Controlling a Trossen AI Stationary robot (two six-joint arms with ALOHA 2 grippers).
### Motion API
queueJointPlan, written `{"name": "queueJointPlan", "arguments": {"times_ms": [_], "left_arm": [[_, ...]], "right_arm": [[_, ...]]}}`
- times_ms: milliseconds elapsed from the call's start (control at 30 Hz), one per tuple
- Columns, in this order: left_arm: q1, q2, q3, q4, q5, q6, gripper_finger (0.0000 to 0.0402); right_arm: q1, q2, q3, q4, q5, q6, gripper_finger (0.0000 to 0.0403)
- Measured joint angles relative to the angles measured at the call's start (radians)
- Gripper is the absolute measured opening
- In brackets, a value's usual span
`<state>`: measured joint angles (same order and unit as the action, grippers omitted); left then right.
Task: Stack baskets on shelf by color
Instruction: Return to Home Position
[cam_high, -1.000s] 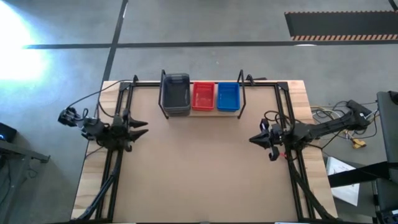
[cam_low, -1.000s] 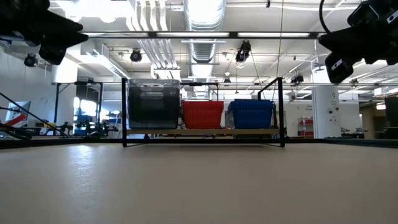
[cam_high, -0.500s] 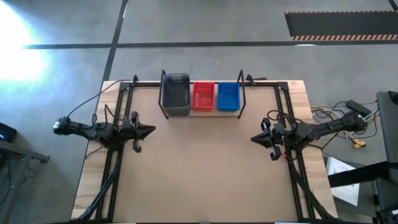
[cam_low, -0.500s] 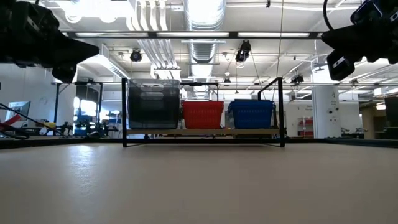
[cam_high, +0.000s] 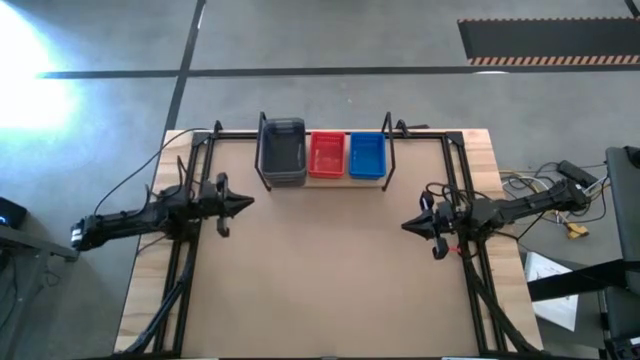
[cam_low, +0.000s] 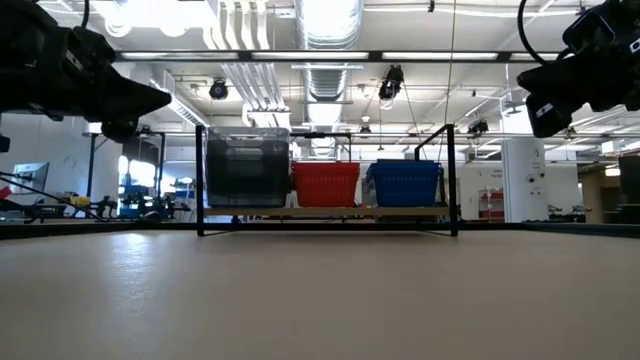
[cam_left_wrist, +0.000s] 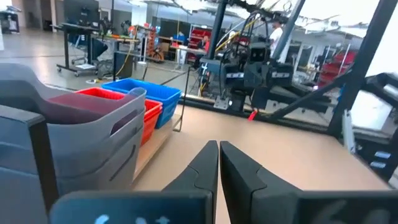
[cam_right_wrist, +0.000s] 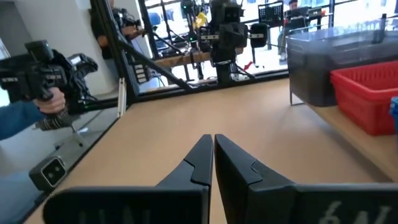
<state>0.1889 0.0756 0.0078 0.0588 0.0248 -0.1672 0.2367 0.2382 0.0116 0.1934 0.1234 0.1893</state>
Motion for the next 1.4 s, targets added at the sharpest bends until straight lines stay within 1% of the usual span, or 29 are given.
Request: {"name": "queueJointPlan", "arguments": {"times_ms": [167, 367, 400, 533, 600, 733, 800, 933, 1100, 1400], "left_arm": [[0.005, 0.037, -0.001, 0.001, 0.002, 0.041, 0.0000], [0.005, 0.065, -0.002, 0.001, 0.002, 0.044, 0.0000], [0.005, 0.068, -0.002, 0.001, 0.002, 0.044, 0.0000], [0.005, 0.076, -0.002, 0.007, 0.003, 0.044, 0.0000], [0.006, 0.075, -0.002, 0.008, 0.003, 0.045, 0.0000], [0.008, 0.075, -0.003, 0.009, 0.004, 0.070, 0.0000], [0.008, 0.075, -0.003, 0.010, 0.007, 0.074, 0.0000], [0.008, 0.076, -0.003, 0.009, 0.007, 0.075, 0.0000], [0.008, 0.095, -0.003, 0.007, -0.017, 0.073, 0.0000], [0.008, 0.123, -0.003, 0.008, -0.019, 0.071, 0.0000]], "right_arm": [[-0.005, -0.033, 0.000, 0.000, 0.004, -0.055, 0.0008], [-0.041, -0.222, -0.001, -0.133, 0.009, -0.055, 0.0008], [-0.047, -0.236, -0.001, -0.145, 0.009, -0.053, 0.0008], [-0.076, -0.236, -0.001, -0.133, 0.012, -0.065, 0.0008], [-0.103, -0.238, -0.001, -0.136, 0.014, -0.062, 0.0008], [-0.177, -0.238, -0.001, -0.137, -0.017, -0.054, 0.0008], [-0.220, -0.238, -0.001, -0.137, -0.052, -0.046, 0.0008], [-0.284, -0.236, -0.001, -0.137, -0.179, -0.033, 0.0008], [-0.293, -0.235, -0.001, -0.140, -0.175, -0.067, 0.0009], [-0.292, -0.229, -0.001, -0.145, -0.175, -0.078, 0.0009]]}}
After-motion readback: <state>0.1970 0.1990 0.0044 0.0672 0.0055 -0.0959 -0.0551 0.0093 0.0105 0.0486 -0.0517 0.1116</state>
